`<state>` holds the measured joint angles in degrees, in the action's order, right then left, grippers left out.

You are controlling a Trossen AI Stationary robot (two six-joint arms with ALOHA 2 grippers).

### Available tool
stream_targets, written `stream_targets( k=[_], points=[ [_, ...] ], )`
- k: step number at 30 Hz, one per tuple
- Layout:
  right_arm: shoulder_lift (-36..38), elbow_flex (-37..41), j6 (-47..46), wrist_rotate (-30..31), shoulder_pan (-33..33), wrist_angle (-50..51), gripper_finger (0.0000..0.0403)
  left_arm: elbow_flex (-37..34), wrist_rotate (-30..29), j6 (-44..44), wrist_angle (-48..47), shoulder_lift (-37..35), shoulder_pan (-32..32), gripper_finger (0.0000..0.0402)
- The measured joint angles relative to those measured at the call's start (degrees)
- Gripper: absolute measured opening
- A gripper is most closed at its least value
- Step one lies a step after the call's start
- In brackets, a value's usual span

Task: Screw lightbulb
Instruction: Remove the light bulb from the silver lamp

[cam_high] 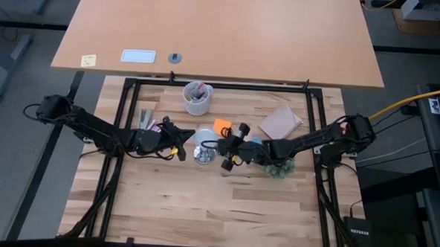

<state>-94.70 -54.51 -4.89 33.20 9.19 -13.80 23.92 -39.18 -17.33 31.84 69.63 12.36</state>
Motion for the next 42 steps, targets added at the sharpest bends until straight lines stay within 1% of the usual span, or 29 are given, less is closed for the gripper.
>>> stream_targets(
  k=[2, 3, 4, 6, 11, 15, 26, 32, 34, 38, 42],
  points=[
    [-0.14, 0.03, -0.01, 2.86, -0.27, 1.14, 0.0019, 0.0, 1.7, -0.04, 0.61, 0.0, 0.2, 0.0],
    [-0.28, 0.05, -0.02, 3.7, -0.39, 1.34, 0.0019, 0.13, 3.85, -0.06, 1.1, 0.0, 0.37, 0.0],
    [-0.34, 0.01, -0.04, 3.95, -0.54, 0.9, 0.0019, 0.32, 5.72, -0.04, 1.23, 0.04, 0.61, 0.0],
    [-0.1, -0.35, -0.73, 4.37, -1.02, 0.17, 0.0019, 0.14, 6.65, 0.99, 0.54, 0.3, 1.18, 0.0],
    [-0.11, -0.32, -1.42, 1.02, -2.28, -0.59, 0.0019, 0.07, 4.8, 1.02, 0.17, 0.28, 2.36, 0.0],
    [-0.11, -0.27, -1.31, 0.47, -2.71, -1.41, 0.0019, 0.07, 4.15, 1.23, 0.17, 0.26, 2.49, 0.0],
    [-0.11, -0.22, -0.86, 1.34, -2.6, -2.06, 0.0019, 0.07, 2.71, 1.28, 0.54, 0.22, 2.34, 0.0],
    [-0.11, -0.17, 0.58, 1.17, -2.65, -4.81, 0.0019, 0.04, 1.66, 5.07, 3.24, 0.21, 2.27, 0.0],
    [-0.11, -0.19, 0.88, -0.58, -2.53, -6.39, 0.0019, 0.09, 0.87, 6.81, 5.24, 0.2, 2.1, 0.0],
    [-0.11, -0.19, 2.21, -3.34, -3.18, -8.01, 0.0019, 0.09, -1.71, 8.33, 5.49, 0.13, 1.66, 0.0],
    [-0.11, -0.19, 2.27, -3.24, -5.13, -9.16, 0.0019, 0.09, -1.97, 8.5, 5.23, 0.13, 0.06, 0.0]
  ],
)
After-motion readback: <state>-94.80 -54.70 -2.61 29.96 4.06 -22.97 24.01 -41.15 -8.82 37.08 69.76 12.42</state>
